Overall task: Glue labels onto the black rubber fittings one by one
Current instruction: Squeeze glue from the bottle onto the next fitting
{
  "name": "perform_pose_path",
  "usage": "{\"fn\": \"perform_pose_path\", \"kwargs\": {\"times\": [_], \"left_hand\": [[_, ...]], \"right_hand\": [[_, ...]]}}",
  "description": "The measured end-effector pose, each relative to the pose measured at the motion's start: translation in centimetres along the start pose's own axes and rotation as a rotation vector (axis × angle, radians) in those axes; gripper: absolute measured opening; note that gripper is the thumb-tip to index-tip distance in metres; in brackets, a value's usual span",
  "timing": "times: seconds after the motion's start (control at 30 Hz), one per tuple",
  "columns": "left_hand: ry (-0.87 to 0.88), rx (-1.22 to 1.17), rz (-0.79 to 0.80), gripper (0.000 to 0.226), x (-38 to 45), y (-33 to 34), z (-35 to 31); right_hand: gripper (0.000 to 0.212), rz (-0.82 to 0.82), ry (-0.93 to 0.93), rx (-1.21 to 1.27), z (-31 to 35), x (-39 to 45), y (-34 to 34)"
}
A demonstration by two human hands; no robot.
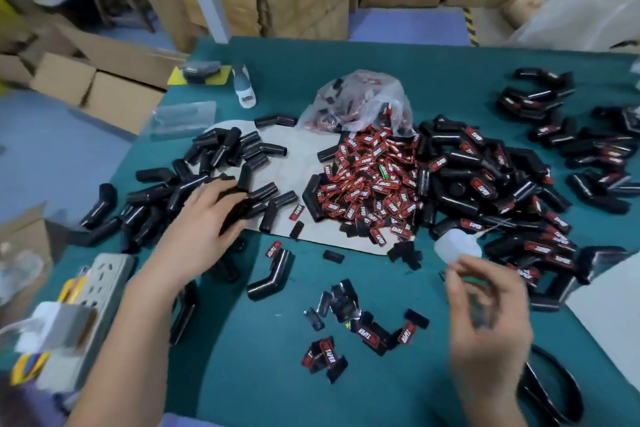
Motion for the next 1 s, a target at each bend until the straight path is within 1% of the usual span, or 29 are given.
{"fn": "perform_pose_path", "kwargs": {"times": [0.07,0.1,0.13,0.2,0.27,0.33,0.37,0.43,0.47,0.5,0.53,0.57,0.63,0.67,0.7,0.8,0.87,0.9,1.0], "left_hand": [[0.031,-0.025,0.011,0.055,-0.2,0.4,0.8],[0.032,-0.031,0.002,0.055,0.0,0.6,1.1],[0.027,-0.037,-0.015,0.052,0.2,0.6,1.1],[0.012,-0.019,-0.061,0.045,0.5,0.4,0.6],[0.015,0.072,-0.148,0.037,0.4,-0.6,-0.6],[0.019,0.108,-0.284,0.033,-0.1,-2.2,-1.9],[0.014,0.059,-0.34,0.033,-0.5,-2.9,-2.7],[0.041,-0.187,-0.37,0.031,-1.4,-3.8,-5.0],[0.065,-0.363,-0.341,0.028,-1.8,-3.8,-6.5],[0.079,-0.549,-0.276,0.026,-2.2,-3.3,-8.1],[0.077,-0.732,-0.177,0.025,-2.4,-2.3,-9.7],[0.055,-0.895,-0.063,0.025,-2.5,-0.8,-11.2],[-0.03,-1.175,0.152,0.023,-2.5,2.6,-13.5],[-0.079,-1.289,0.241,0.026,-2.4,4.1,-14.3],[-0.126,-1.382,0.32,0.03,-2.4,5.4,-14.8],[-0.219,-1.615,0.542,0.041,-2.7,8.0,-15.5],[-0.222,-1.688,0.641,0.049,-3.1,8.6,-15.6],[-0.219,-1.705,0.647,0.051,-3.2,8.7,-15.4],[-0.204,-1.737,0.585,0.055,-2.9,8.4,-14.8]], "right_hand": [[0.034,-0.105,0.116,-0.088,-2.5,-0.1,-3.1],[0.042,-0.113,0.205,-0.128,-3.8,0.0,-4.0],[0.049,-0.078,0.294,-0.173,-5.2,0.2,-4.4],[0.057,0.08,0.397,-0.266,-7.0,0.8,-3.7],[0.057,0.251,0.369,-0.367,-7.7,1.5,-2.3],[0.048,0.357,0.307,-0.482,-7.8,2.3,-1.1],[0.041,0.385,0.273,-0.536,-7.6,2.7,-0.7],[0.028,0.385,0.217,-0.54,-6.9,3.5,-0.2],[0.025,0.367,0.204,-0.486,-6.6,3.8,-0.1],[0.024,0.339,0.209,-0.403,-6.4,4.2,-0.2],[0.023,0.306,0.227,-0.293,-6.1,4.5,-0.4],[0.021,0.278,0.259,-0.143,-5.9,4.8,-0.3],[0.026,0.258,0.342,0.228,-5.2,5.0,0.9],[0.03,0.26,0.379,0.373,-5.1,4.8,1.6],[0.033,0.259,0.404,0.461,-5.2,4.6,2.1],[0.044,0.241,0.48,0.529,-5.8,4.0,2.7],[0.056,0.208,0.544,0.55,-6.6,3.4,2.4],[0.059,0.191,0.569,0.55,-6.9,3.2,2.1],[0.064,0.174,0.593,0.486,-7.7,3.1,1.1]]}}
Point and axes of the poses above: each hand's wrist, its own x-axis towards the middle knuckle, its own y-axis out of the palm, z = x × y, the point moved 9 cm from there along x, towards the middle knuckle, and after that the axes turned 10 degrees about -y, right-handed, at the moved point
